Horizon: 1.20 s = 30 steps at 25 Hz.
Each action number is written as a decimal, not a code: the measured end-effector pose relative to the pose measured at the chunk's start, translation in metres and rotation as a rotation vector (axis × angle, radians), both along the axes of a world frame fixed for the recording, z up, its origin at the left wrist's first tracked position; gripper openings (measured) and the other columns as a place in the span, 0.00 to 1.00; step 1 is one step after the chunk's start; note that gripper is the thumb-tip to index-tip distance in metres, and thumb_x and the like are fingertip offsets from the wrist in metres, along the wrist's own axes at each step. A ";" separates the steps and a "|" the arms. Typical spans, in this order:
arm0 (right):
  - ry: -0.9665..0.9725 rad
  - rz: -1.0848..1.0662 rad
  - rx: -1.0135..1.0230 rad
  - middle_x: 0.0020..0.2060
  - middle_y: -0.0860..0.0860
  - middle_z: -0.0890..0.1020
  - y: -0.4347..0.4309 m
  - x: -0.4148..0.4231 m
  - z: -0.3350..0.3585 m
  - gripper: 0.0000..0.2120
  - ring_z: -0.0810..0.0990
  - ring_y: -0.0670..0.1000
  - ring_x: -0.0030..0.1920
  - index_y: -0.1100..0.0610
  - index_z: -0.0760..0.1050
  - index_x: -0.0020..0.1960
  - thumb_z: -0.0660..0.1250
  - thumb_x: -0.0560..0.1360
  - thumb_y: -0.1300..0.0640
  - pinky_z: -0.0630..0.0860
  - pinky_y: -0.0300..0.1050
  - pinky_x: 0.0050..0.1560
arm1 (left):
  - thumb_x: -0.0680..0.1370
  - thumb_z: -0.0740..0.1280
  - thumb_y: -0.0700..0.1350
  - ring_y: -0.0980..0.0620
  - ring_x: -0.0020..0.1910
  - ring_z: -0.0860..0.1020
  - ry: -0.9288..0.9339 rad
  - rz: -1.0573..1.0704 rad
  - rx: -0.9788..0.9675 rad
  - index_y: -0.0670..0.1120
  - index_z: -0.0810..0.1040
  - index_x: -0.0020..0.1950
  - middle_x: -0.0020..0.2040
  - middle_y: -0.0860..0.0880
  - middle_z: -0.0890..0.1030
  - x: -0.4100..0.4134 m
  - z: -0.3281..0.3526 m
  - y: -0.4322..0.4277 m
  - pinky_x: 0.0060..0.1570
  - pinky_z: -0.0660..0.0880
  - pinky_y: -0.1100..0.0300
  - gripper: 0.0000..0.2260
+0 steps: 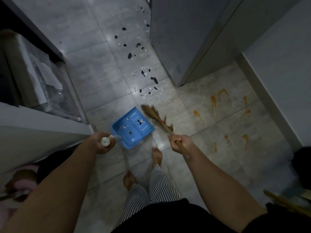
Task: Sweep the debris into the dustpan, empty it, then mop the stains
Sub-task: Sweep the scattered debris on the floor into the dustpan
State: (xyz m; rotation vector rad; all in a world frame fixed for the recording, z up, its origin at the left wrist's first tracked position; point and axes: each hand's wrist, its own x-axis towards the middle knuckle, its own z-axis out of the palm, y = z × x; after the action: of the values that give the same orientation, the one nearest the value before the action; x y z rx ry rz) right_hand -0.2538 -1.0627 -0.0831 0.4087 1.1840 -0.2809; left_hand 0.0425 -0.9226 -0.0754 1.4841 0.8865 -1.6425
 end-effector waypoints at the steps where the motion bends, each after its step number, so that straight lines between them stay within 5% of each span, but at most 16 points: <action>1: -0.029 0.005 0.019 0.16 0.53 0.65 0.005 -0.001 0.003 0.13 0.64 0.48 0.11 0.51 0.67 0.52 0.45 0.85 0.59 0.62 0.35 0.12 | 0.82 0.54 0.42 0.51 0.14 0.71 -0.003 0.003 -0.001 0.34 0.67 0.47 0.32 0.44 0.70 0.000 0.000 0.004 0.16 0.70 0.68 0.11; 5: 0.013 0.118 -0.003 0.18 0.52 0.66 0.003 -0.016 0.030 0.14 0.64 0.49 0.12 0.59 0.66 0.66 0.47 0.85 0.59 0.62 0.33 0.14 | 0.82 0.54 0.42 0.52 0.15 0.72 -0.018 0.019 -0.022 0.34 0.67 0.47 0.34 0.45 0.69 0.002 0.000 0.029 0.18 0.71 0.68 0.12; 8: 0.062 0.134 -0.072 0.18 0.52 0.67 -0.002 -0.027 0.038 0.14 0.64 0.47 0.12 0.66 0.68 0.57 0.48 0.85 0.58 0.63 0.32 0.14 | 0.82 0.54 0.42 0.52 0.15 0.71 -0.004 0.071 -0.033 0.33 0.67 0.46 0.27 0.43 0.71 0.011 0.005 0.048 0.19 0.71 0.69 0.13; 14: 0.303 0.415 -0.161 0.22 0.52 0.67 0.008 0.007 0.013 0.17 0.62 0.45 0.10 0.59 0.61 0.38 0.49 0.84 0.56 0.59 0.30 0.12 | 0.82 0.54 0.43 0.52 0.15 0.71 -0.012 0.052 0.000 0.34 0.68 0.45 0.23 0.41 0.72 0.026 0.010 0.070 0.18 0.71 0.69 0.13; 18: 0.209 0.496 -0.106 0.15 0.51 0.63 0.036 0.027 0.008 0.17 0.60 0.45 0.10 0.57 0.59 0.37 0.47 0.84 0.57 0.56 0.30 0.11 | 0.82 0.57 0.43 0.53 0.25 0.72 -0.061 0.016 0.062 0.34 0.68 0.44 0.35 0.44 0.71 0.030 0.007 0.070 0.19 0.72 0.67 0.13; 22: 0.082 0.518 -0.033 0.18 0.52 0.66 0.045 0.016 0.029 0.16 0.62 0.45 0.11 0.59 0.63 0.40 0.47 0.84 0.57 0.58 0.31 0.11 | 0.82 0.59 0.43 0.52 0.30 0.71 -0.095 0.020 0.074 0.35 0.69 0.43 0.36 0.44 0.70 0.033 0.008 0.069 0.17 0.72 0.65 0.12; 27: 0.096 0.482 -0.053 0.19 0.51 0.67 0.026 -0.009 0.065 0.19 0.63 0.45 0.12 0.60 0.64 0.40 0.48 0.85 0.51 0.60 0.32 0.11 | 0.82 0.56 0.43 0.51 0.15 0.72 -0.059 0.004 0.009 0.34 0.68 0.45 0.21 0.42 0.71 0.033 0.012 0.082 0.18 0.72 0.68 0.12; 30: 0.162 0.375 -0.128 0.18 0.51 0.66 0.017 -0.009 0.073 0.18 0.62 0.45 0.11 0.58 0.63 0.40 0.48 0.85 0.52 0.59 0.31 0.11 | 0.82 0.56 0.41 0.51 0.15 0.72 -0.084 -0.040 -0.035 0.34 0.69 0.45 0.27 0.41 0.72 0.038 0.023 0.083 0.17 0.71 0.68 0.11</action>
State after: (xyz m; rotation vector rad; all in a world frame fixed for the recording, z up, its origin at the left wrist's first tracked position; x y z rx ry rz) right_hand -0.2631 -1.0454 -0.0104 0.0472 1.3660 -0.0633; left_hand 0.0800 -0.8399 -0.0523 1.5436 0.7829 -1.6040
